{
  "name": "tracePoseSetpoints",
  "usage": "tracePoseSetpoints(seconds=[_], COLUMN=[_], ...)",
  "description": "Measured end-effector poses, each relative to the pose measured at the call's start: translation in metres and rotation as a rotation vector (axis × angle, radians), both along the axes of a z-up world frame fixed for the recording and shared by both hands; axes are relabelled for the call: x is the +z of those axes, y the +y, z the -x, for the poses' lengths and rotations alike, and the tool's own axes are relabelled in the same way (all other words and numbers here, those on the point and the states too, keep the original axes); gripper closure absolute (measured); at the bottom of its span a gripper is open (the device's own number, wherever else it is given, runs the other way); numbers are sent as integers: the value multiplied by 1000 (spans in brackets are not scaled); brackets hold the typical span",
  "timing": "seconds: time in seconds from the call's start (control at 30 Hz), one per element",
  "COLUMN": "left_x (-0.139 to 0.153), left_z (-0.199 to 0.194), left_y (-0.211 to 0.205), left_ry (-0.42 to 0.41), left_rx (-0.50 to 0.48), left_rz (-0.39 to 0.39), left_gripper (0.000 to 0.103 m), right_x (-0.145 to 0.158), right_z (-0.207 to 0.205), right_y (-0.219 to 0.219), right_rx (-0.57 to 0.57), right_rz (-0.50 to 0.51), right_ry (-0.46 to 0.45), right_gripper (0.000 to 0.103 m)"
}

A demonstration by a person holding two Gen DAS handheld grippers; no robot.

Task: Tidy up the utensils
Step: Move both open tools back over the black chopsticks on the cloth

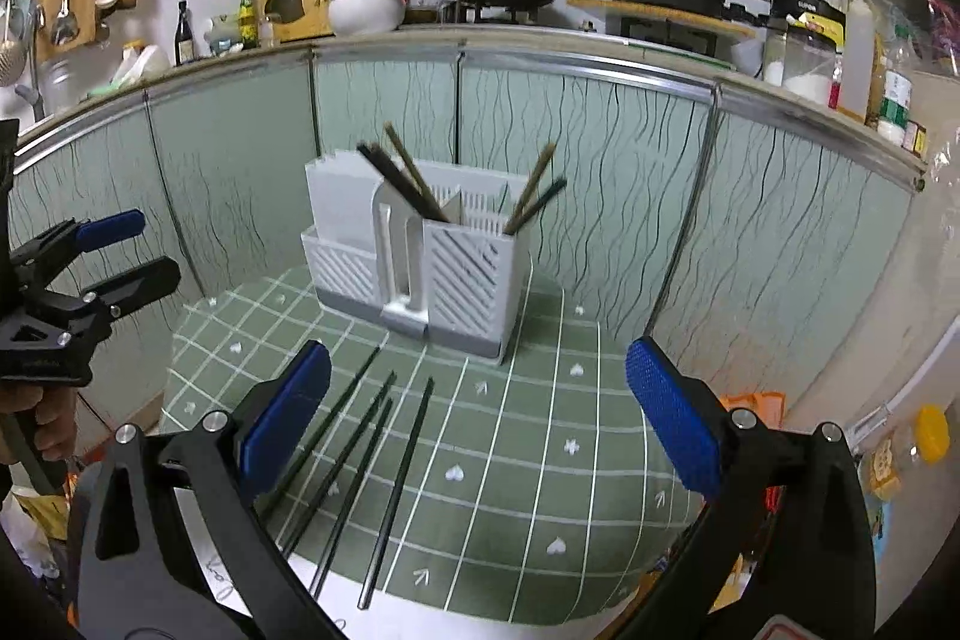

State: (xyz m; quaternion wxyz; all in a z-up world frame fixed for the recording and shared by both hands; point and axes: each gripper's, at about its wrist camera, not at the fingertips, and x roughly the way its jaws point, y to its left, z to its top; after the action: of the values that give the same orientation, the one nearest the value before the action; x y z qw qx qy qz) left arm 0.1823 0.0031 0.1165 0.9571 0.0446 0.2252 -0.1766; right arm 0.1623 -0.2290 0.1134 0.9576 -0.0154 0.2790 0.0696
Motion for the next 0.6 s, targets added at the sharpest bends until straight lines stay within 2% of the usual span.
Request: tracePoseSetpoints(seconds=[0.3, 0.6], left_x=[-37, -85], left_z=[16, 31], left_y=[6, 11], left_ry=[30, 67], left_rx=[38, 104], left_rz=[-12, -42], left_gripper=[4, 4], right_x=[-38, -69], right_z=[9, 19], right_y=[-4, -6], right_rx=[-38, -105], right_rz=[-33, -43], right_ry=[40, 43], right_gripper=[9, 9])
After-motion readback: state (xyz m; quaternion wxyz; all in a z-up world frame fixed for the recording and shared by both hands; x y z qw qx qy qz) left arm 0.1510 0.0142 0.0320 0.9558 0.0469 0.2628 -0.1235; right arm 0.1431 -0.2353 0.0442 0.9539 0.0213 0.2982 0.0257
